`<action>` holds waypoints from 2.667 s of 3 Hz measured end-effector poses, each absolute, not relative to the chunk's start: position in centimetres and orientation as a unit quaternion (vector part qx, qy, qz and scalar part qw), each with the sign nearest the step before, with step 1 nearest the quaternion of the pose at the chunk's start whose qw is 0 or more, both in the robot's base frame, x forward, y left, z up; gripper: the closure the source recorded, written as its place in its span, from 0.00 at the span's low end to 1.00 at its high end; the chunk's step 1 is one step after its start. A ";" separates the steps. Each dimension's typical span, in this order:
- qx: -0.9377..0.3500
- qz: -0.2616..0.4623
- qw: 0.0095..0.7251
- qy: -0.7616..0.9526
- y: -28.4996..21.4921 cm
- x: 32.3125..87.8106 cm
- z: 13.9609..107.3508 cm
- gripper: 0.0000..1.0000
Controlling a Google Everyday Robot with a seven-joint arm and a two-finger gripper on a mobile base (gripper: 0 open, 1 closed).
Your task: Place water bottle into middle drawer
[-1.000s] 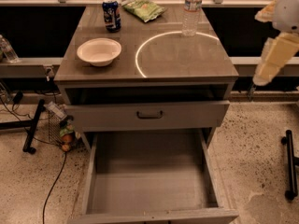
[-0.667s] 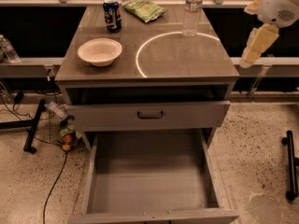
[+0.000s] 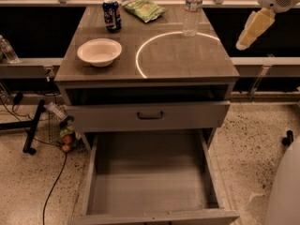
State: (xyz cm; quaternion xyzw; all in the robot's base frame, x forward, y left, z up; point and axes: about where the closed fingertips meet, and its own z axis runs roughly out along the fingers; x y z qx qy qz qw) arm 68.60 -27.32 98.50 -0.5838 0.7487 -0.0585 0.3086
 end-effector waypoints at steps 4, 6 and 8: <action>-0.419 0.045 0.427 0.800 -27.1 80.1 92.0 0.00; -0.408 0.056 0.449 0.793 -25.1 82.4 91.5 0.00; -0.343 0.092 0.519 0.778 -20.8 88.5 90.8 0.00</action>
Offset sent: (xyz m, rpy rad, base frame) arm 0.0808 0.0184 -0.0226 0.2543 -0.0049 -0.1183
